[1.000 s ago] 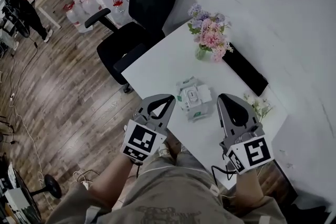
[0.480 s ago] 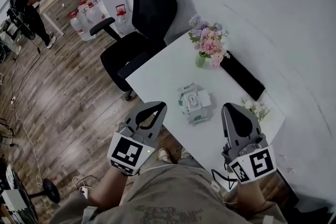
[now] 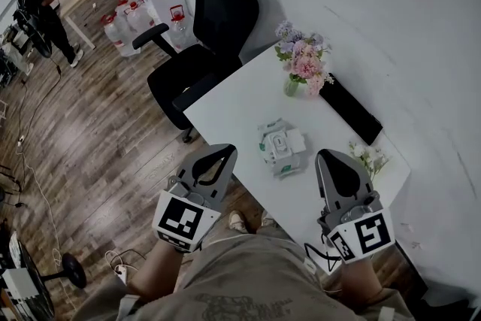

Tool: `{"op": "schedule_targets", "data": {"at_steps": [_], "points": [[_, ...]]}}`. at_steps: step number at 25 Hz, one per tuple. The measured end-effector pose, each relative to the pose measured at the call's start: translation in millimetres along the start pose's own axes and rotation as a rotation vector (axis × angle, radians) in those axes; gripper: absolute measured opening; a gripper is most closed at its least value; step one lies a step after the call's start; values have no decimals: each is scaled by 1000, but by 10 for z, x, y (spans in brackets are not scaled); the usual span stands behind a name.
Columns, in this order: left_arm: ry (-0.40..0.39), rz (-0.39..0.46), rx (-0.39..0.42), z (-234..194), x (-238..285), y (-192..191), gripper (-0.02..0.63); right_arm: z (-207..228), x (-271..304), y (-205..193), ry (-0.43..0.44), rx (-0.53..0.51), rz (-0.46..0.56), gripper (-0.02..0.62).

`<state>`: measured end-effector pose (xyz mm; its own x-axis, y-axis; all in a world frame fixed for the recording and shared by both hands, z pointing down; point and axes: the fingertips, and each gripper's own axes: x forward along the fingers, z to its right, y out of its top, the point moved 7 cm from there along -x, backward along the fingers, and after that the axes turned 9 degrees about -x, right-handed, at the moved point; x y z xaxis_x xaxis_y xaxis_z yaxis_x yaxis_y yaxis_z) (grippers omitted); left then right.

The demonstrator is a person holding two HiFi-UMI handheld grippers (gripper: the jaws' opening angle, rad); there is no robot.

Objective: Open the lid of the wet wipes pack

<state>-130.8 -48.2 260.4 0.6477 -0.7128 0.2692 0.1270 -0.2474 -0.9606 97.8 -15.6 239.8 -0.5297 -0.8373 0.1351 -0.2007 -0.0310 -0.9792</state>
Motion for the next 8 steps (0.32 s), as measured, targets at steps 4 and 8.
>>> {"op": "schedule_targets", "data": {"at_steps": [4, 8], "points": [[-6, -1, 16, 9, -13, 19, 15, -13, 19, 37, 3, -24, 1, 35], [-11, 15, -2, 40, -15, 52, 15, -15, 31, 48, 2, -26, 4, 35]]}}
